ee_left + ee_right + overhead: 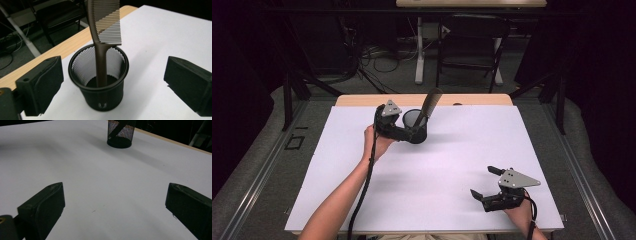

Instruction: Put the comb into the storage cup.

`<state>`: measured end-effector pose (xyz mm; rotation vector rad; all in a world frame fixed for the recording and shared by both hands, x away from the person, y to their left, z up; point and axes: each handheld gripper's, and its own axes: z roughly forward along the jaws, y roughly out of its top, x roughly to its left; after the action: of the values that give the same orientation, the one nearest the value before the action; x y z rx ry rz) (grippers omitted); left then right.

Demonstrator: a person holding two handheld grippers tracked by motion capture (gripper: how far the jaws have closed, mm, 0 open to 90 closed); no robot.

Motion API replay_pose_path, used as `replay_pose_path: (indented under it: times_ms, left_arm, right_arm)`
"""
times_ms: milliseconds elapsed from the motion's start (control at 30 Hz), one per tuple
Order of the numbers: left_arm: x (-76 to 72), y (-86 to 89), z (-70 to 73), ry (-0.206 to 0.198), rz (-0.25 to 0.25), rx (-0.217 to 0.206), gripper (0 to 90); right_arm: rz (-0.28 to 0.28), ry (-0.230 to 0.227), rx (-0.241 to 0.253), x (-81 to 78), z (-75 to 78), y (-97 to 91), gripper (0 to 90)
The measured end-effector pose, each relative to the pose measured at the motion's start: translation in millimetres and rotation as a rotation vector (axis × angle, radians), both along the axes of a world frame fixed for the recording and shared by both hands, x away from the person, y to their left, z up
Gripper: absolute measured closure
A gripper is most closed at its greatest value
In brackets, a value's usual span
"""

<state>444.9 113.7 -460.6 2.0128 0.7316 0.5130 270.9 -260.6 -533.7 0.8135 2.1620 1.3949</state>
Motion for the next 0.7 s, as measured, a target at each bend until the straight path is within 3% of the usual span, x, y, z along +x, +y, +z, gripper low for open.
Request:
replay_pose_path:
  times_ms: [700]
  left_arm:
    - [-40.7,35.9,0.2,0.014,0.046,0.025,0.0]
  right_arm:
    - [-0.003,-0.002,0.007,-1.0,0.6,0.0,1.9]
